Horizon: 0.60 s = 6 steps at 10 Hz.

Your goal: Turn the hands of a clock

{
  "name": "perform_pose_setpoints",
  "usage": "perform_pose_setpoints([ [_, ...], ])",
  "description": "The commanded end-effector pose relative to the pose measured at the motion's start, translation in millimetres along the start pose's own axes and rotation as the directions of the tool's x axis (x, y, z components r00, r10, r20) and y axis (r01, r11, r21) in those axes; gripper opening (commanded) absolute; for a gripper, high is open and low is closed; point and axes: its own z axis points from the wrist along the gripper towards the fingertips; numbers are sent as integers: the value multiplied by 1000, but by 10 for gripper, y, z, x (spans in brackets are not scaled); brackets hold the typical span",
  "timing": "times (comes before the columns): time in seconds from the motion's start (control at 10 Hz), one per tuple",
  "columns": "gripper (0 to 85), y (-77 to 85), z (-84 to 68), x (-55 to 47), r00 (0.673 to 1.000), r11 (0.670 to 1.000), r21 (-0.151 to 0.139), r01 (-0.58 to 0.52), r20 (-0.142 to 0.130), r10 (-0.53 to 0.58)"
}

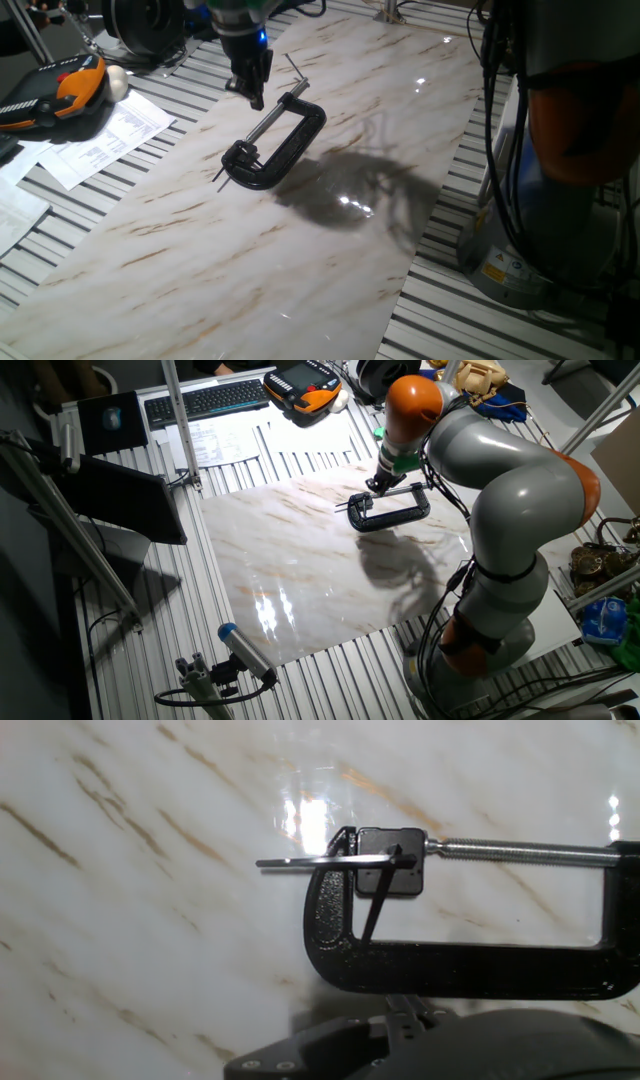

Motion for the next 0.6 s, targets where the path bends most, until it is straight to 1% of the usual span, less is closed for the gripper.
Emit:
perform_pose_setpoints([
  [0.0, 0, 28, 35, 2, 1000, 1000, -2, -5, 2, 5],
  [0.2, 0, 55, 45, -17, 1000, 1000, -2, -11, -6, 11],
  [0.4, 0, 89, 79, -49, 1000, 1000, -5, -19, -6, 19],
  [0.5, 0, 96, 93, -64, 1000, 1000, -14, -22, -6, 22],
])
